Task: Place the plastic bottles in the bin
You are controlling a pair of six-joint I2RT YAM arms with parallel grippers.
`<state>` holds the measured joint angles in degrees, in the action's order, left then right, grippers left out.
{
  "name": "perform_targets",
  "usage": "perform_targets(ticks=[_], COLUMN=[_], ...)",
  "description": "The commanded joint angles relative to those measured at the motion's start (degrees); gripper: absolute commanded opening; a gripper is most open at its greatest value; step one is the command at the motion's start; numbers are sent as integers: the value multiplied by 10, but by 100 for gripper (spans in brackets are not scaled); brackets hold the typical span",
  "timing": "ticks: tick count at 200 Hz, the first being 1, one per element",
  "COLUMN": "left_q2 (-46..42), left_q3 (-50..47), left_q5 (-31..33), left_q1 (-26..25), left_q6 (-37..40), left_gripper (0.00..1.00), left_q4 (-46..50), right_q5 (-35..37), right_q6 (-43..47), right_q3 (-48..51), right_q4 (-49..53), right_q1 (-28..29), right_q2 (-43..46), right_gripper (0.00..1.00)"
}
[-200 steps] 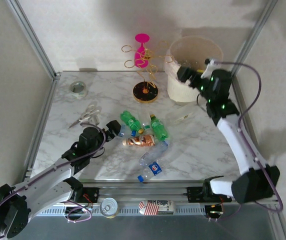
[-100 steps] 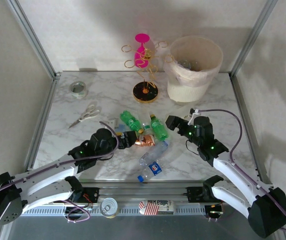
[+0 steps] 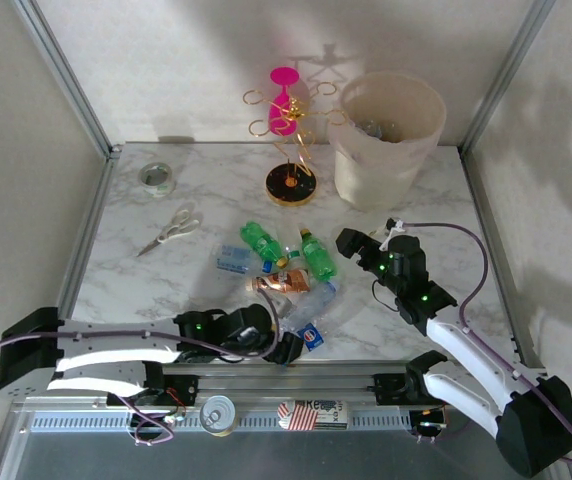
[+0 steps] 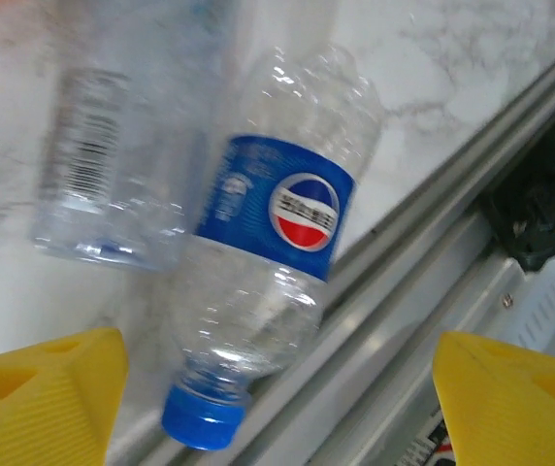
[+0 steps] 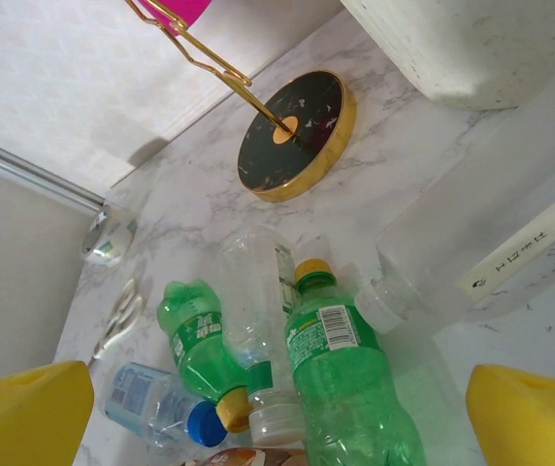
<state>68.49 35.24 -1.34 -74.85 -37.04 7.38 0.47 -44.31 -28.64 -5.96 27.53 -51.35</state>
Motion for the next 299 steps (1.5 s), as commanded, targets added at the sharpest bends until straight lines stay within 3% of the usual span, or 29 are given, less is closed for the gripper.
perform_targets(ticks=[1,96,179,280,299], left_q2=[39,179,250,281,277], left_q3=[42,138,168,167,166], left_q5=[27,146,152,144,143], left_q1=[-25,-35,-35,-35,-36], left_q6=[20,42,70,80,83], left_gripper=[79,82,76,77,70], left_q4=[29,93,109,89,82], right_q5=[8,16,20,26,28], right_q6=[8,18,20,22,21], right_q3=[0,12,17,20,21], right_q4=[-18,-7,-2,-1,-2], right_q1=[3,3,3,3,3], right_q2=[12,41,46,45,45], right_gripper=[99,99,99,99,99])
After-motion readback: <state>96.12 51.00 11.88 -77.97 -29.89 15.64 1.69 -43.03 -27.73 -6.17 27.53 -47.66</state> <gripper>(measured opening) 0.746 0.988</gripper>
